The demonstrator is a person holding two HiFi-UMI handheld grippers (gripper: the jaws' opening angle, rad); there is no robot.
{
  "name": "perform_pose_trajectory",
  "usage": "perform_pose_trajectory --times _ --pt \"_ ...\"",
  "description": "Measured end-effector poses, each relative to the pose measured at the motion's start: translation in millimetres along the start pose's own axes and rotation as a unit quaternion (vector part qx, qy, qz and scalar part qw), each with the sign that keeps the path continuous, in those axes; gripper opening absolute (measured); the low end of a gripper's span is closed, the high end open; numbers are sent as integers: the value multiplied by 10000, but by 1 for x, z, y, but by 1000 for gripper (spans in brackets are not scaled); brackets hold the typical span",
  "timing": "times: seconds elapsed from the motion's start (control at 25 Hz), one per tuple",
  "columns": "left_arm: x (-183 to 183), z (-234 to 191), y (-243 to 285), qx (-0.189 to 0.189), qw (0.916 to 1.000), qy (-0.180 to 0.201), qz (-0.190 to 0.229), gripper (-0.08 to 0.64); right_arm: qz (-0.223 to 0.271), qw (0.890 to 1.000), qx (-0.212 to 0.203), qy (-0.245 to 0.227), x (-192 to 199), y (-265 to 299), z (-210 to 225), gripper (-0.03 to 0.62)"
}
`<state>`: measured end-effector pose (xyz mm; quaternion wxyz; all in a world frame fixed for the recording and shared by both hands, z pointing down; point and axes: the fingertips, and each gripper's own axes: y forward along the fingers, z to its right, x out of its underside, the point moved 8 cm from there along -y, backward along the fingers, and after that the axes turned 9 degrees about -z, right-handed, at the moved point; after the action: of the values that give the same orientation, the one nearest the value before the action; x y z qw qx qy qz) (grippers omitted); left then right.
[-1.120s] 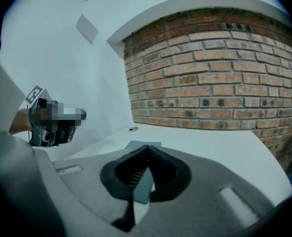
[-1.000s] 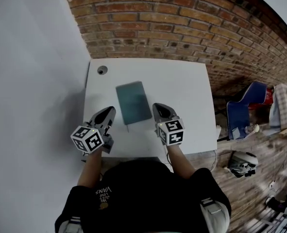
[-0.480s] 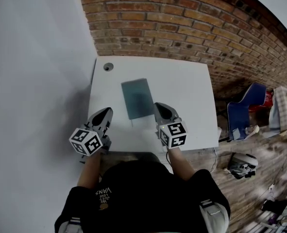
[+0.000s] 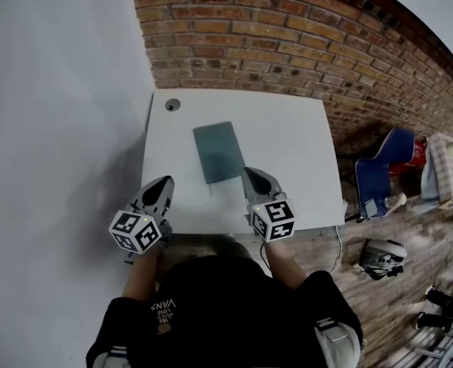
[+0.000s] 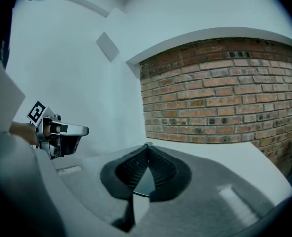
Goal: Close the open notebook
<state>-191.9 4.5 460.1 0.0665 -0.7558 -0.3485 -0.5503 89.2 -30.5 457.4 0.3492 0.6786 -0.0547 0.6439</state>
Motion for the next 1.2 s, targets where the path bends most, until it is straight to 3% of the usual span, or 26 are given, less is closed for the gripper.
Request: perform_pose_trajectory --times 1.2 --pt "34 17 -70 23 9985 510 -220 6 78 10000 47 -4 19 -40 -67 -3"
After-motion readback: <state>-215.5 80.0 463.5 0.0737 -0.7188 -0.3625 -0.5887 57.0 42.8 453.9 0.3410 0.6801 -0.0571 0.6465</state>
